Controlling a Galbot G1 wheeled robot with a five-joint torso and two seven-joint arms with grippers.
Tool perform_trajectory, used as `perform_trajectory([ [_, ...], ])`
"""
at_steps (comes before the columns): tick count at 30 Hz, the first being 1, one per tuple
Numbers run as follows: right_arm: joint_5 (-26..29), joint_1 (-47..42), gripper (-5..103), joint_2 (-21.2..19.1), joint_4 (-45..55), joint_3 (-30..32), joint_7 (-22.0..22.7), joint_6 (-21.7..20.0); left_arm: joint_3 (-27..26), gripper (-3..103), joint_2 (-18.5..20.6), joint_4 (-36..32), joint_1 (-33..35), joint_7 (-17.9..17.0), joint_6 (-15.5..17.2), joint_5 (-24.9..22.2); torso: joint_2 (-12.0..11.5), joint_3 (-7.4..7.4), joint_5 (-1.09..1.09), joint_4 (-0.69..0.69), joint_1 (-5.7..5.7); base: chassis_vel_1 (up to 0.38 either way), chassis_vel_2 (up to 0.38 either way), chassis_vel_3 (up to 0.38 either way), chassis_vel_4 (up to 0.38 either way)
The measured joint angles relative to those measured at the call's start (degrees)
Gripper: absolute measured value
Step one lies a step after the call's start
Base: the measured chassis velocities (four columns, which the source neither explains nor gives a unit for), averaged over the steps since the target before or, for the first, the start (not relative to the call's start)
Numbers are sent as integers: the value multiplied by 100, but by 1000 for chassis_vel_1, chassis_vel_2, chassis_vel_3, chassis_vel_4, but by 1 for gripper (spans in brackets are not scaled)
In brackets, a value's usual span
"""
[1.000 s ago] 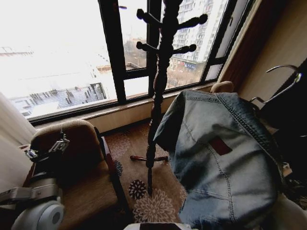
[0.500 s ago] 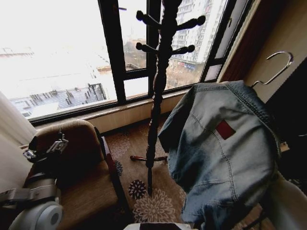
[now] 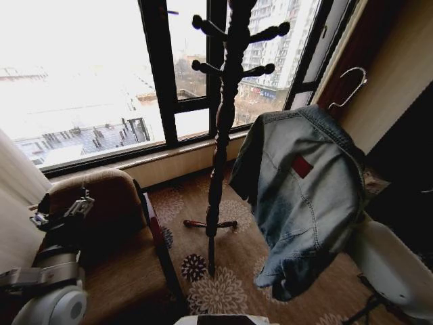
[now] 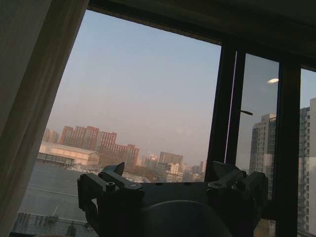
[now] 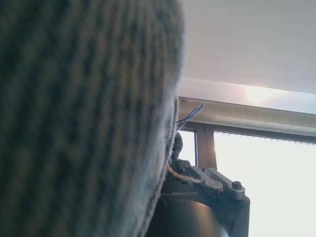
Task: Pick up the clothes from the bed and hang them on the clothes hanger.
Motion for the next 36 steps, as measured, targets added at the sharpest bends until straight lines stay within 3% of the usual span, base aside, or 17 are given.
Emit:
perform_trajectory([
  [6, 130, 861, 21, -9, -394, -736, 15, 10, -4, 100, -5, 42, -11, 2, -51, 3, 0, 0, -1, 0, 0, 0, 0, 0, 0],
  [19, 280, 1734, 21, 47, -1020, -1655, 23, 21, -7, 100, 7, 106, -81, 11, -82, -19, 0, -1, -2, 0, 0, 0, 0, 0, 0],
  [31, 268, 1950, 21, 127, -974, -2090, 11, 13, -12, 100, 10, 165, -108, 22, -107, -41, 0, -1, -1, -1, 0, 0, 0, 0, 0],
  [36, 327, 2073, 21, -41, -611, -2183, -49, 16, -6, 100, 5, 179, -118, 35, -113, -40, 1, -1, -1, -3, 0, 0, 0, 0, 0],
])
